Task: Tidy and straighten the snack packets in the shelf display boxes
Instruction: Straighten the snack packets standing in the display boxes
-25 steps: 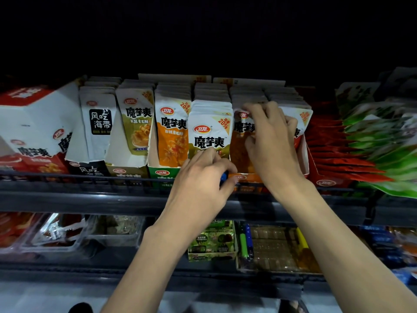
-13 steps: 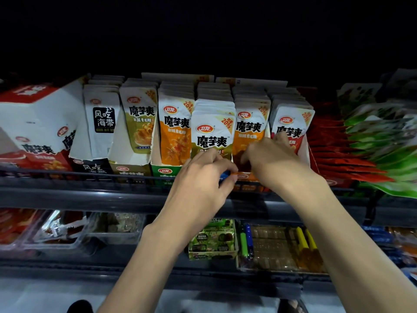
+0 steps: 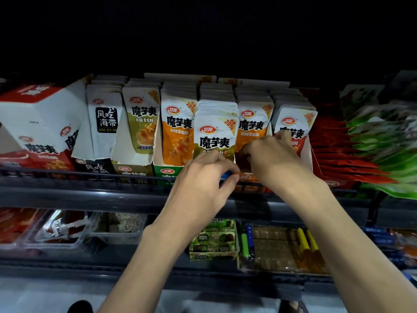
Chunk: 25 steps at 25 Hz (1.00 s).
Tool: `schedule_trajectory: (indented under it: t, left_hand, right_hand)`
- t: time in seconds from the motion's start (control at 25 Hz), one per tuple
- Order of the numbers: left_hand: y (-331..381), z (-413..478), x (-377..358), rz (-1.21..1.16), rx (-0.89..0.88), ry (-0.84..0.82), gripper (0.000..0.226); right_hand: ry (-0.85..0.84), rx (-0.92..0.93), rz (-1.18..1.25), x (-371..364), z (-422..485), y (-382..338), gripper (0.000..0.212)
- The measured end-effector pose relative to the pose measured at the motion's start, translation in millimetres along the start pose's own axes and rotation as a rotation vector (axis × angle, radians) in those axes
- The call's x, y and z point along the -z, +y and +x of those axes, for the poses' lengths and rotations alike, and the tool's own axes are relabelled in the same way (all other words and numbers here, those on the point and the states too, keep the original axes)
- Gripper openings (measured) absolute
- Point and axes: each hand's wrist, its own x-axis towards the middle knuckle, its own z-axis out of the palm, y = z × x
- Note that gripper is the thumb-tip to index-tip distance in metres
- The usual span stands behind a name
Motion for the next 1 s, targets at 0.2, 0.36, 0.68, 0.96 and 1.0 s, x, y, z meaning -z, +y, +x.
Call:
schedule_trajectory:
  t: [0.2, 0.36, 0.68, 0.96, 1.0]
  left_hand:
    - [-1.5, -5.0, 20.4, -0.118, 0.055, 0.148, 0.011]
    - [-10.1, -11.3, 45.1, -0.11, 0.179, 0.378, 0.013]
    - [-33.9, -15.9, 63.8, 0.202, 0.357, 0.25, 0.015]
    - [-42.9, -17.5, 67.0, 0.126, 0.367, 0.247, 0.013]
    - [-42.4, -17.4, 67.6, 0.103, 0.374, 0.251, 0.013]
  right_hand:
    - [0.544, -0.108, 0.153, 26.1, -22.5, 3.3, 0.024]
    - [0.821, 0.092, 0.429, 43.6, -28.6, -22.3, 0.021]
    - [0.59, 0.137, 0.055, 14.4, 23.7, -85.4, 0.05]
    - [0.628, 0.049, 0.051, 12.3, 28.4, -101.1, 0.047]
    - [0.649, 0.054, 0.061, 11.3, 27.2, -100.6, 0.047]
